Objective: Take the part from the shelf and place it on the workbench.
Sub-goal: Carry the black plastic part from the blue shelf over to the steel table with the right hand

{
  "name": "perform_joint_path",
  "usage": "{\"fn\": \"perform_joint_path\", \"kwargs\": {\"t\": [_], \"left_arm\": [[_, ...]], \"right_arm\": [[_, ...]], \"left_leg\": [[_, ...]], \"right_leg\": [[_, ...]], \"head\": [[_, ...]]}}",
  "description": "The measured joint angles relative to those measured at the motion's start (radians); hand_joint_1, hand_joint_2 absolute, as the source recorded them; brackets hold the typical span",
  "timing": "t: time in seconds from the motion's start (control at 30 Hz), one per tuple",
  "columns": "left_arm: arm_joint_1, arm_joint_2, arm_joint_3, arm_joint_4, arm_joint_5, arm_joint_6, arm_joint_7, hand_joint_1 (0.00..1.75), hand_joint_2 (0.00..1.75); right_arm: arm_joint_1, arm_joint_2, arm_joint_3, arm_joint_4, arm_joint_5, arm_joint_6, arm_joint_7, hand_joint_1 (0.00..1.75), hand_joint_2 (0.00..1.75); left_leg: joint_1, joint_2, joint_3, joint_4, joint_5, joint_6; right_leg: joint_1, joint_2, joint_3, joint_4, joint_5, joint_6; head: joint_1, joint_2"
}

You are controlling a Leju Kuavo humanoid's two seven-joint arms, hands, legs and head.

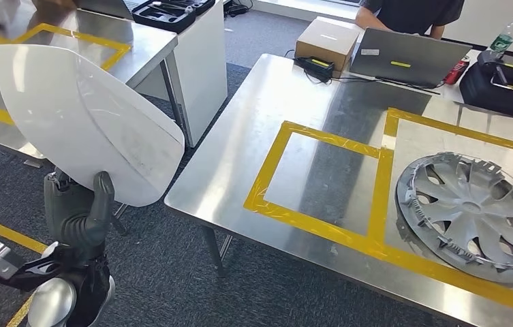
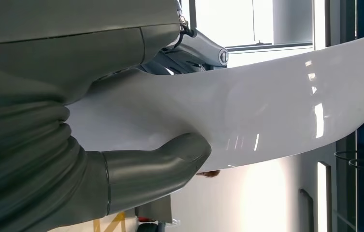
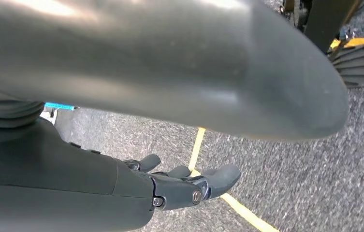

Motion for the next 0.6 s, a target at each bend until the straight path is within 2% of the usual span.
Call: {"fn": "perform_joint_path", "kwargs": {"t": [0.1,0.17,0.6], "left_arm": [[0.000,0.000,0.000,-0.001,0.000,0.000,0.000,1.75,1.75],[0.000,0.001,0.000,-0.002,0.000,0.000,0.000,1.75,1.75],[0.037,0.012,0.000,-0.005,0.003,0.024,-0.041,1.75,1.75]], "right_arm": [[0.000,-0.001,0.000,0.000,0.000,0.000,0.000,0.00,0.00],[0.000,-0.001,0.000,0.000,0.000,0.000,0.000,0.00,0.00],[0.012,-0.016,0.000,0.001,0.006,0.019,-0.009,0.00,0.00]], "left_leg": [[-0.002,0.000,0.000,0.001,-0.001,0.002],[-0.003,0.000,0.000,0.001,-0.001,0.002],[-0.007,0.000,0.001,-0.002,-0.001,0.003]], "right_leg": [[-0.004,0.000,0.003,-0.006,0.001,0.036],[-0.006,0.000,0.003,-0.007,0.001,0.053],[-0.010,-0.001,0.001,-0.007,0.002,0.059]], "head": [[0.000,0.000],[0.000,0.000],[-0.001,0.000]]}}
